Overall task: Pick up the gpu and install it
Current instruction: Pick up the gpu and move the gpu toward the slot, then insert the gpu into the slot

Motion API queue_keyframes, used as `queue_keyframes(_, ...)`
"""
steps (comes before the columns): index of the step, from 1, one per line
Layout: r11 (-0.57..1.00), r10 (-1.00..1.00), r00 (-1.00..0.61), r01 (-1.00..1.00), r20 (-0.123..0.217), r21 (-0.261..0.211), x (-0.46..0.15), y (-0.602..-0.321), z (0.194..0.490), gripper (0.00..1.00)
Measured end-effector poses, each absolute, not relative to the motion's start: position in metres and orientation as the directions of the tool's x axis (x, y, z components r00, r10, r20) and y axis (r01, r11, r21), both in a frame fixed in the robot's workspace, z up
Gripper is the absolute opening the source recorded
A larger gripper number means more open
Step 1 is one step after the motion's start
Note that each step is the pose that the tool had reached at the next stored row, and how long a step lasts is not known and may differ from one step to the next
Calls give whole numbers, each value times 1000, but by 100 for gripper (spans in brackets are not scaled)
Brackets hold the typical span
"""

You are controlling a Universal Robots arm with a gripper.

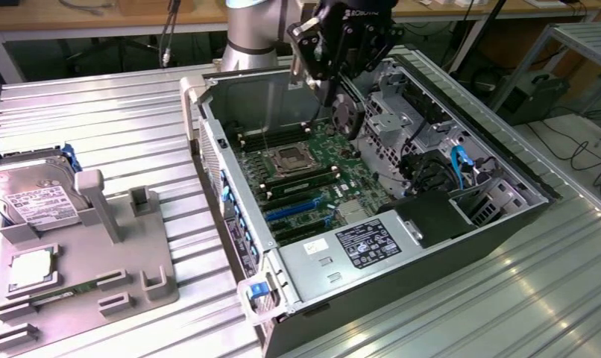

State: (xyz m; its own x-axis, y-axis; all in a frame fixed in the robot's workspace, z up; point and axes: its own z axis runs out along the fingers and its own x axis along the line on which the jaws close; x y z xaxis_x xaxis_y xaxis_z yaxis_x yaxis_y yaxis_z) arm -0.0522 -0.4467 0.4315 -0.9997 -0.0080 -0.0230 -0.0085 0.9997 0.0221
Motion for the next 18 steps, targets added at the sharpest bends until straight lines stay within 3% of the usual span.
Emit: queue_keyframes(18, 996, -82, -996, -83, -23, 22, -51, -447, 432, 27)
